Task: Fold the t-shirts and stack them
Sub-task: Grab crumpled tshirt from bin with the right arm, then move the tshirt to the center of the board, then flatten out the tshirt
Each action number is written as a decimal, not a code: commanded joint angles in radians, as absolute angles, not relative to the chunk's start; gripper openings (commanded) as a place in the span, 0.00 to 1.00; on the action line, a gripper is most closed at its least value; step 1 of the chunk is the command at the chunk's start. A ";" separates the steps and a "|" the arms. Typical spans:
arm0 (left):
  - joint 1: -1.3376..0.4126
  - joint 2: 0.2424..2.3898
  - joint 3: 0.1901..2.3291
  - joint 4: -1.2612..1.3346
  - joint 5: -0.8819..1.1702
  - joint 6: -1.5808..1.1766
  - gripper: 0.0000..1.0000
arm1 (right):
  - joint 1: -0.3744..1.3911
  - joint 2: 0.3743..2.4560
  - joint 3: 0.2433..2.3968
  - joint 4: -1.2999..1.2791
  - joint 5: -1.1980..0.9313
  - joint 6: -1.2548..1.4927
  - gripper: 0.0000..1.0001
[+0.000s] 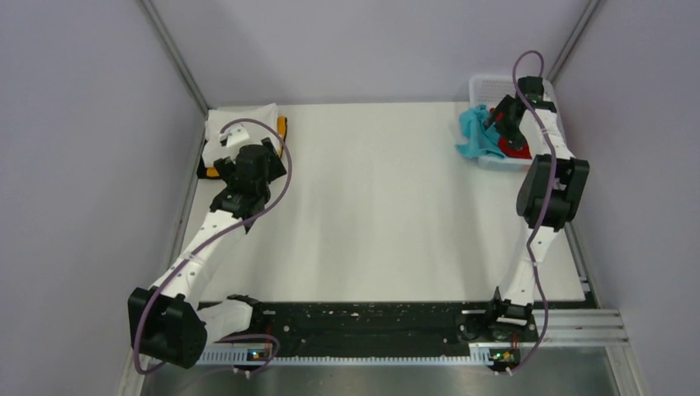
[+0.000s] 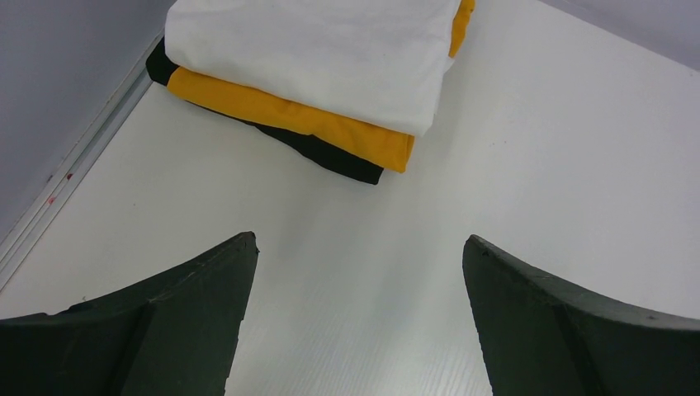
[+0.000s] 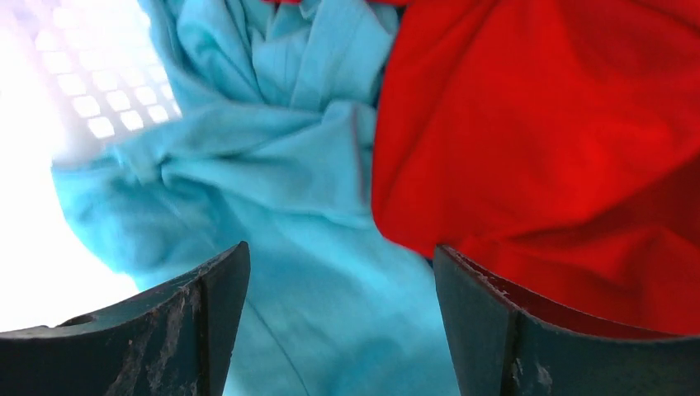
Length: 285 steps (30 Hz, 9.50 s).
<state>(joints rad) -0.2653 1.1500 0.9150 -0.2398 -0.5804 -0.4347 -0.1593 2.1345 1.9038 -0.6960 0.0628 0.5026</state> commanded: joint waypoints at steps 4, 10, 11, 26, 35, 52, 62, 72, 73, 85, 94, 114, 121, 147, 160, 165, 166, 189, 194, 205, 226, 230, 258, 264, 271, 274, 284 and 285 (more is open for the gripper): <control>-0.258 1.142 0.952 -0.237 -0.550 -0.410 0.99 | -0.160 2.200 1.938 -0.502 0.131 0.805 0.80; -0.258 1.136 0.944 -0.251 -0.561 -0.415 0.99 | -0.160 2.206 1.802 -0.278 0.061 0.897 0.78; -0.257 1.136 0.943 -0.253 -0.564 -0.416 0.99 | -0.160 2.213 1.797 -0.256 0.043 0.897 0.77; -0.258 1.113 0.926 -0.249 -0.546 -0.423 0.99 | -0.160 2.118 1.805 -0.070 -0.037 0.771 0.00; -0.257 1.068 0.896 -0.235 -0.553 -0.429 0.99 | -0.159 1.956 1.836 0.024 -0.134 0.661 0.00; -0.256 1.028 0.876 -0.205 -0.542 -0.440 0.99 | -0.136 1.809 2.129 0.062 -0.413 0.651 0.00; -0.255 1.015 0.861 -0.190 -0.546 -0.456 0.99 | 0.028 1.744 2.249 0.037 -0.612 0.676 0.00; -0.254 0.981 0.853 -0.217 -0.570 -0.471 0.99 | 0.199 1.755 2.287 0.017 -0.752 0.691 0.00; -0.255 0.978 0.853 -0.223 -0.575 -0.473 0.99 | 0.202 1.755 2.273 0.022 -0.765 0.704 0.00; -0.253 1.041 0.860 -0.300 -0.531 -0.532 0.99 | 0.052 1.624 1.362 -0.164 -0.555 0.610 0.41; -0.253 1.236 0.918 -0.351 -0.346 -0.585 0.99 | 0.176 1.564 1.282 -0.345 -0.170 0.298 0.99; -0.282 1.691 1.098 -0.368 0.098 -0.660 0.74 | 0.750 1.674 1.174 -0.243 0.102 0.153 0.94; -0.304 1.744 1.103 -0.331 0.115 -0.688 0.49 | 0.762 1.757 1.206 -0.288 0.290 0.190 0.92; -0.308 1.350 1.236 -0.429 -0.379 -0.606 0.00 | 0.366 1.312 1.137 -0.252 0.363 0.294 0.00; -0.308 1.089 1.495 -0.241 -0.339 -0.414 0.00 | 0.314 1.139 1.496 -0.192 0.116 0.208 0.00; -0.308 1.076 1.589 -0.218 -0.255 -0.373 0.00 | 0.314 1.116 1.586 -0.181 -0.061 0.197 0.00; -0.309 1.074 1.604 -0.215 -0.250 -0.367 0.00 | 0.313 1.113 1.601 -0.182 -0.075 0.194 0.00; -0.291 1.740 2.323 -0.051 -0.523 -0.134 0.00 | 0.240 1.594 2.034 -0.012 0.056 0.141 0.00; -0.274 1.855 2.537 -0.051 -0.426 -0.148 0.00 | 0.231 1.703 2.249 -0.023 0.039 0.161 0.00; -0.265 1.581 2.124 -0.047 -0.329 -0.170 0.00 | 0.212 1.480 1.927 -0.010 0.007 0.129 0.00; -0.289 1.035 0.628 -0.323 -0.079 -0.681 0.00 | 0.213 0.955 0.655 -0.477 -0.010 0.623 0.00; -0.295 1.075 0.581 -0.401 -0.020 -0.776 0.00 | 0.214 0.987 0.593 -0.550 -0.068 0.678 0.02; -0.342 0.981 0.804 -0.917 -0.008 -0.940 0.81 | 0.228 0.936 0.805 -0.825 -0.151 0.464 0.80; -0.351 1.154 0.784 -0.565 0.127 -0.930 0.84 | 0.383 1.054 0.771 -0.385 -0.234 0.479 0.99; -0.376 1.395 0.833 -0.502 0.106 -0.923 0.84 | 0.646 1.389 0.921 -0.378 -0.227 0.377 0.99; -0.375 1.431 0.812 -0.540 0.017 -0.964 0.85 | 0.673 1.476 0.917 -0.386 -0.211 0.372 0.99; -0.369 1.490 0.751 -0.592 -0.112 -1.031 0.85 | 0.599 1.444 0.835 -0.705 0.113 0.470 0.99; -0.368 1.486 0.745 -0.600 -0.120 -1.032 0.85 | 0.554 1.412 0.811 -0.756 0.130 0.502 0.99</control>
